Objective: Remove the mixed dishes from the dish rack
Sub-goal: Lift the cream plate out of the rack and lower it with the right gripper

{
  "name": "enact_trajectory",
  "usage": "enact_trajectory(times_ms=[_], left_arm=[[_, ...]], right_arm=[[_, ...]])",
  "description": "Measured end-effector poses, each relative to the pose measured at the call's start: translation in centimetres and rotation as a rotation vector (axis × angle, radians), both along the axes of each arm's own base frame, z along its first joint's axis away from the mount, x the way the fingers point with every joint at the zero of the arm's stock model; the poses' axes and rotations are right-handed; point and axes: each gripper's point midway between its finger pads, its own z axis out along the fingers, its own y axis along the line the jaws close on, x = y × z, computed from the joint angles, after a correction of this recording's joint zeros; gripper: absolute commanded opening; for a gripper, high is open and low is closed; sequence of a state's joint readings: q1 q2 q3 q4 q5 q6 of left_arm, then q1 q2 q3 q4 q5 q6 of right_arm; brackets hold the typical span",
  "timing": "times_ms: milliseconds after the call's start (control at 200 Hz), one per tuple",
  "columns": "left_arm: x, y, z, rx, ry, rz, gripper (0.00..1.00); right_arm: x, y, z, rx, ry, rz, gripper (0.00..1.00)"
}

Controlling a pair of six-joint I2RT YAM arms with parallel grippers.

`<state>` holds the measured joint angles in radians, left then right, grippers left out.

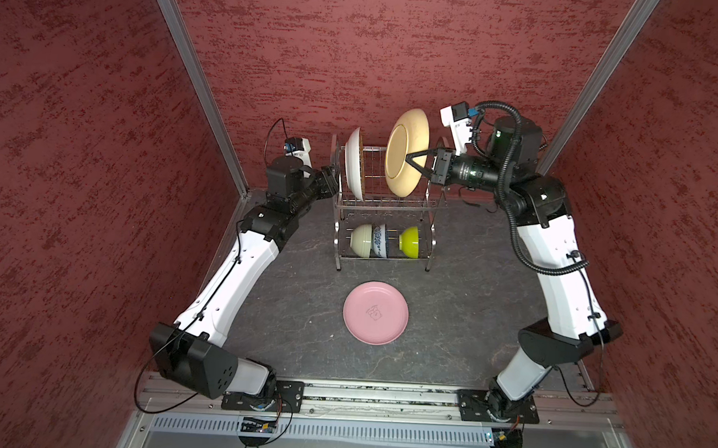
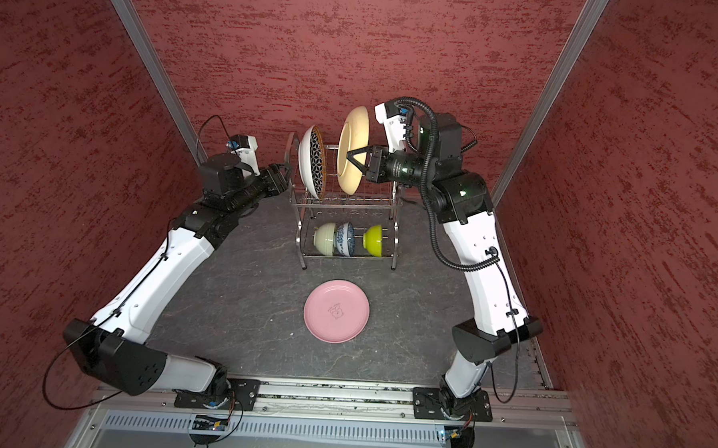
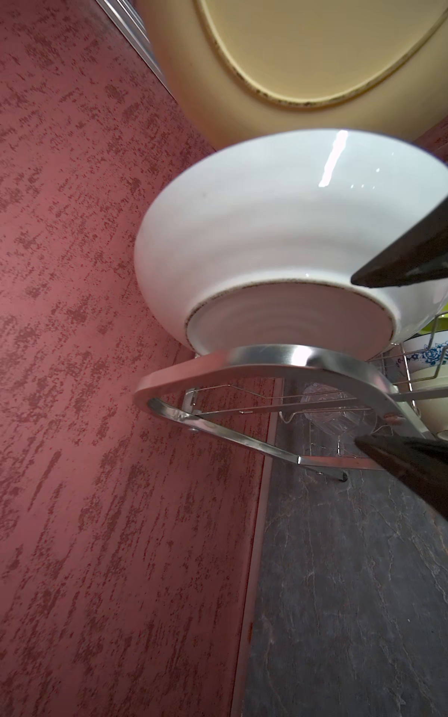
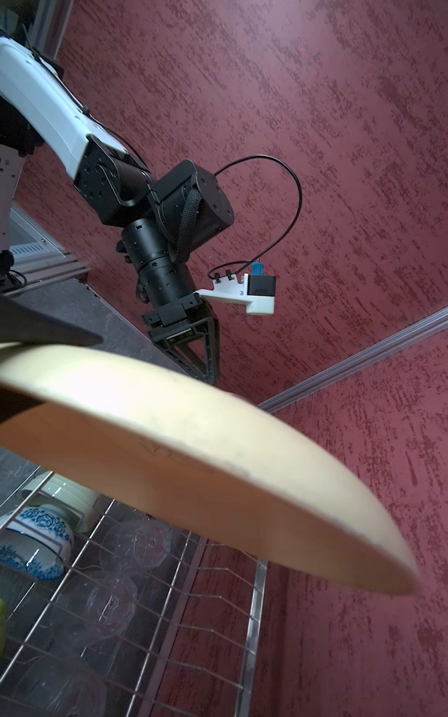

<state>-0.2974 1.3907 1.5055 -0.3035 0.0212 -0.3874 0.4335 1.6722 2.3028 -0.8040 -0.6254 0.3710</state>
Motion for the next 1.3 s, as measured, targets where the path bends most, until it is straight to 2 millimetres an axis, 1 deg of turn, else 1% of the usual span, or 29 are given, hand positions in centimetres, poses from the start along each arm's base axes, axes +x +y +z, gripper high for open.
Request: enact_trajectory(times_ms=[45,215,281,326,396,461,541,611,681,802,967,1097,1222,1298], left_arm=[[-0.6,0.2,0.7,-0.008,-0.013,0.005,0.71],[-3.2,1.2,3.8,-0.039,-0.079,0.022,0.72],[-4.3,1.5,5.0,-0.057,-0.102,0.027,0.76],[-5.1,1.8,5.7,-0.066,-0.117,0.030,0.81],[-6.1,2.0,6.3,-0.082,-0.127,0.032,0.86],[-7.0,2.2,6.6,-0.094,-0.133,0.032,0.87],[-8.0,2.3,6.6,-0.101,-0.131,0.024,0.87],[-8.8,2.1,6.8,-0.108,-0.126,0.006,0.88],[-9.5,1.8,6.8,-0.111,-0.117,-0.017,0.89],[-10.4,1.0,6.5,-0.117,-0.086,-0.063,0.91],[-11.4,-0.4,5.2,-0.117,-0.027,-0.121,0.92],[-12.3,-1.5,3.8,-0.098,0.033,-0.158,0.91],[-12.7,-2.5,1.6,-0.068,0.114,-0.186,0.90],[-12.8,-3.1,0.0,-0.048,0.170,-0.203,0.89]], right_arm=[[-1.1,-0.2,0.0,0.002,-0.002,0.010,0.00],[-5.8,-1.0,-1.0,0.012,0.008,0.054,0.00],[-7.6,-1.2,-1.3,0.023,0.007,0.071,0.00],[-8.8,-1.4,-1.5,0.031,0.010,0.082,0.00],[-10.5,-1.4,-1.9,0.041,0.014,0.103,0.00],[-11.8,-1.2,-2.3,0.041,0.021,0.126,0.00],[-12.9,-0.6,-3.1,0.029,0.038,0.150,0.00],[-13.3,0.0,-3.9,0.004,0.057,0.159,0.00],[-13.5,0.7,-5.2,-0.038,0.080,0.154,0.00],[-13.6,1.6,-8.2,-0.133,0.125,0.137,0.00],[-13.5,2.6,-12.5,-0.288,0.172,0.102,0.00],[-13.5,3.0,-15.1,-0.401,0.162,0.072,0.00],[-13.6,3.4,-17.7,-0.523,0.127,0.044,0.00],[-13.8,4.1,-19.3,-0.603,0.086,0.042,0.00]])
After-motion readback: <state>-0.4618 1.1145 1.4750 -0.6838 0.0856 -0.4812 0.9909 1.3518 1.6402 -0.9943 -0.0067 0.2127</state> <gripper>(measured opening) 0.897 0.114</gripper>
